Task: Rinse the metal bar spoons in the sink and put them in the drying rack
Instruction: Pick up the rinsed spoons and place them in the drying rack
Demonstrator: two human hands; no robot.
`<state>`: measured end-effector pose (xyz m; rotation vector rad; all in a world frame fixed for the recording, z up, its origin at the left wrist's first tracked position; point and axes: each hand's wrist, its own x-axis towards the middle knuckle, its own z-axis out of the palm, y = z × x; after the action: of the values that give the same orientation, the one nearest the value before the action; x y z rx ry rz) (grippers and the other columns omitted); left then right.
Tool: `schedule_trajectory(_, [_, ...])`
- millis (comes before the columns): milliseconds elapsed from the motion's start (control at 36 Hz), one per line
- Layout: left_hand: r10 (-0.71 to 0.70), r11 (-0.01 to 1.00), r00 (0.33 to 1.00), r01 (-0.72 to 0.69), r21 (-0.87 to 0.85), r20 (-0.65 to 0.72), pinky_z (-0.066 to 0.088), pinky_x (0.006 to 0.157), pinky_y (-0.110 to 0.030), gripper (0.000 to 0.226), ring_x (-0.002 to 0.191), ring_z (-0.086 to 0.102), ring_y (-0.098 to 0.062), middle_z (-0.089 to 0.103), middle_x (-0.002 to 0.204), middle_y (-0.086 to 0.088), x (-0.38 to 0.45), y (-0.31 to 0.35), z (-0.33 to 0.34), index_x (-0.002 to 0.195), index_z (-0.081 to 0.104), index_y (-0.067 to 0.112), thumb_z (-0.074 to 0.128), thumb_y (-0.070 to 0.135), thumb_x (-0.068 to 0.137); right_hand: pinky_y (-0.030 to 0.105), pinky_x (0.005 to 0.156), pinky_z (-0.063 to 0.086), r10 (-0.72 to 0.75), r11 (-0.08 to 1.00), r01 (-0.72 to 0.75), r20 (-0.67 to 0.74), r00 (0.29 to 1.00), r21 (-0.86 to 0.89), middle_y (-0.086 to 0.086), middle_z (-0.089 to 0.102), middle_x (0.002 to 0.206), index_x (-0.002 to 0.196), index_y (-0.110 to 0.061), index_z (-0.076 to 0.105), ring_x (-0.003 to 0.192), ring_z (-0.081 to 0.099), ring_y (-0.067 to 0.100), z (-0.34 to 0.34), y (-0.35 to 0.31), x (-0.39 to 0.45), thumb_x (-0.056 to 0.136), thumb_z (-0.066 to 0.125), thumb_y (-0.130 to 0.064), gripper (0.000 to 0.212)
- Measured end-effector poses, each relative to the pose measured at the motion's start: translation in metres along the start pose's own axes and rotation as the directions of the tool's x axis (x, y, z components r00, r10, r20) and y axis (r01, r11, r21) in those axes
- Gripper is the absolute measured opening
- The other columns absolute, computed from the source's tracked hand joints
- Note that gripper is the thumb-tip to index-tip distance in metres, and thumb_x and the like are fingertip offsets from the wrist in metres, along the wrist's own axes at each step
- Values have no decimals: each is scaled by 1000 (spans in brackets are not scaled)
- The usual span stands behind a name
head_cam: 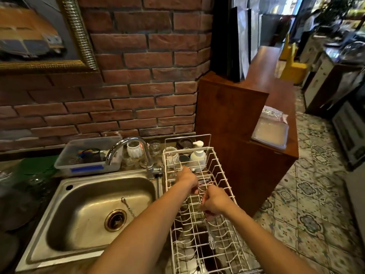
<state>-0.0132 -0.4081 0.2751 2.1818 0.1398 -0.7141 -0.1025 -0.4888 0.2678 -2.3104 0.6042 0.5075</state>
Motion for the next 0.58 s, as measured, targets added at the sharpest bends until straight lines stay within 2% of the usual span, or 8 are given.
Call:
schedule_trajectory(83, [42,995,998,-37,94,-44,53,44,-27,32,84,69,-24,67,110,-13,-1,-2,1,114,63,2,74,1,84,11,41,42,-25,997,24,-11,1000,-69,-1,65,80,83,-16,60,59,61,2,4,1,2,82,78,-16,18])
schedule_trajectory(139, [55,991,997,-48,127,-55,45,36,-24,30,74,64,-20,69,104,-10,0,-2,0,110,65,4,76,3,83,15,45,44,-33,996,30,-27,999,-84,0,65,86,84,-17,59,62,59,3,6,2,5,81,78,-16,20])
schedule_trajectory(194, [36,990,998,-28,136,-54,54,43,-29,28,71,67,-22,70,101,-11,3,-2,1,106,65,3,76,0,81,25,63,58,-35,995,32,-32,999,-93,4,67,95,89,-14,62,77,66,12,8,1,7,80,79,-16,20])
schedule_trajectory(250, [3,995,999,1,98,-41,63,60,-40,27,77,73,-28,70,100,-16,5,-2,2,104,65,0,76,-5,79,33,79,62,-34,997,33,-16,999,-71,6,70,98,95,-10,65,87,70,19,10,1,9,80,79,-15,21])
schedule_trajectory(306, [11,995,999,-7,103,-36,64,67,-43,27,81,74,-29,70,100,-16,7,-2,3,104,64,0,76,-4,80,36,81,62,-40,998,40,-4,999,-50,7,71,99,99,-8,67,89,71,20,11,3,10,82,77,-13,21])
schedule_trajectory(389, [24,993,999,-18,120,-49,64,66,-41,28,78,72,-26,68,96,-14,9,-4,3,108,64,1,75,0,82,37,81,62,-44,998,44,-6,999,-39,9,70,101,100,-7,67,89,72,22,11,4,11,83,75,-12,19])
schedule_trajectory(472, [12,992,999,-6,128,-48,63,70,-44,34,87,72,-30,68,105,-17,10,-3,2,110,62,2,76,-3,80,41,80,62,-45,998,44,-15,999,-40,12,71,101,101,-4,68,88,73,25,11,4,10,85,74,-10,18])
schedule_trajectory(583, [17,989,999,-12,145,-37,63,74,-42,34,93,72,-31,70,106,-16,10,-2,3,110,64,1,77,-1,80,42,80,63,-43,998,43,-8,999,-35,15,71,100,102,-3,67,87,73,28,12,4,9,84,74,-9,20])
